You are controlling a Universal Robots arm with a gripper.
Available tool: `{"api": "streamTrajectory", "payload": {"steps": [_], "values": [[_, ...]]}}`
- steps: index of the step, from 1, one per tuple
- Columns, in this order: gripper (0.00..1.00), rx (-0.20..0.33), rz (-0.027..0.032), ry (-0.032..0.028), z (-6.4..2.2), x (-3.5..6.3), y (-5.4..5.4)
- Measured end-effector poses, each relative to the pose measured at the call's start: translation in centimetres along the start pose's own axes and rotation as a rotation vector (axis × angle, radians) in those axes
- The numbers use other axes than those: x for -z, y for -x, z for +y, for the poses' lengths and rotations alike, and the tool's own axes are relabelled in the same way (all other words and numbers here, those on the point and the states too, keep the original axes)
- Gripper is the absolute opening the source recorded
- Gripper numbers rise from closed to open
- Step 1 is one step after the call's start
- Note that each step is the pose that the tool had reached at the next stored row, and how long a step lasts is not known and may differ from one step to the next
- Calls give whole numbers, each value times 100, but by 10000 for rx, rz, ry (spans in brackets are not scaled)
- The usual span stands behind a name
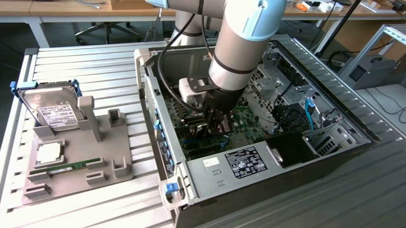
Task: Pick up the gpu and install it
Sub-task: 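Insert the gpu into the slot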
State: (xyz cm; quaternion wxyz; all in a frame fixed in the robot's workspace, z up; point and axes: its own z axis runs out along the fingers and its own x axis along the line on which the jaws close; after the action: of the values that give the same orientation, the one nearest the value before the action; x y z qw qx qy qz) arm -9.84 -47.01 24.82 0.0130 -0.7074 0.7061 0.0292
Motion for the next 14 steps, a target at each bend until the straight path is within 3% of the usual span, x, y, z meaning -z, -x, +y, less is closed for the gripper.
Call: {"api": "streamTrajectory", "payload": {"steps": [14], "values": [[27, -113, -3, -10, -1, -26, -1]]}}
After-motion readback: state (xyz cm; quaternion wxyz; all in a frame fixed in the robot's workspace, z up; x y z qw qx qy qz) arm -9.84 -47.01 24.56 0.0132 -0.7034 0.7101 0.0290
